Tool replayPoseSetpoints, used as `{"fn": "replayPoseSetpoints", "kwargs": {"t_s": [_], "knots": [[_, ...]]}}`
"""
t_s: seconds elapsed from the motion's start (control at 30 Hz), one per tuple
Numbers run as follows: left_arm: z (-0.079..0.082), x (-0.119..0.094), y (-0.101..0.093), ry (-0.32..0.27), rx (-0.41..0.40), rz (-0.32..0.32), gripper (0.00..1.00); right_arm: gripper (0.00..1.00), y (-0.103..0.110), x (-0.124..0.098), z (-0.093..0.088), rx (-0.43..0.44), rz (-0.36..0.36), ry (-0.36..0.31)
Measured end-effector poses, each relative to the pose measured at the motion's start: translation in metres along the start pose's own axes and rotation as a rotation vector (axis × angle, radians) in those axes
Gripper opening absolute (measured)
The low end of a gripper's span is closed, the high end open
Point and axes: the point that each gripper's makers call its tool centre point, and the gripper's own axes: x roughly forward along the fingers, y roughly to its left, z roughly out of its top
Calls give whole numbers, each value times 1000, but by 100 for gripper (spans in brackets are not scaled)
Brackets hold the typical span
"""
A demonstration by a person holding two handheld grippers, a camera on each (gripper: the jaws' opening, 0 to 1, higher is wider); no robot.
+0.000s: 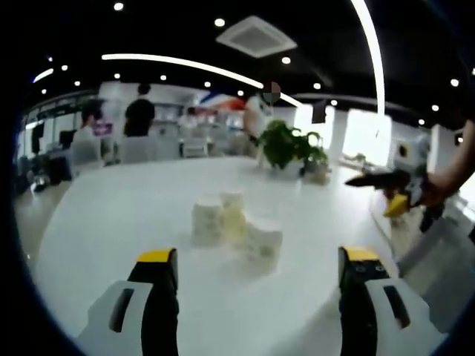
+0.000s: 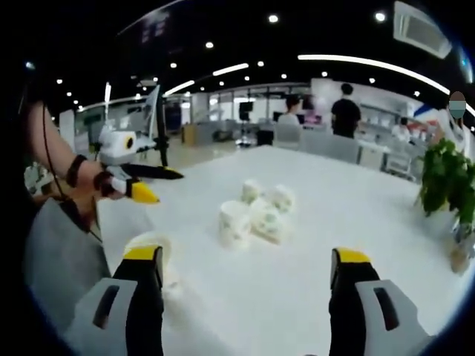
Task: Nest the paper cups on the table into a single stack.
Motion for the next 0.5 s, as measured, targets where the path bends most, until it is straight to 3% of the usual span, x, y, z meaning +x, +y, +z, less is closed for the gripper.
{"fn": "replayPoseSetpoints", "kwargs": {"t_s": [0.23, 0.5], "knots": [[6, 14, 1, -10, 11, -13, 88, 92, 0, -1, -5, 9, -3, 6], [1, 26, -2, 20, 37, -33, 87, 91, -2, -1, -7, 15, -7, 3]]}}
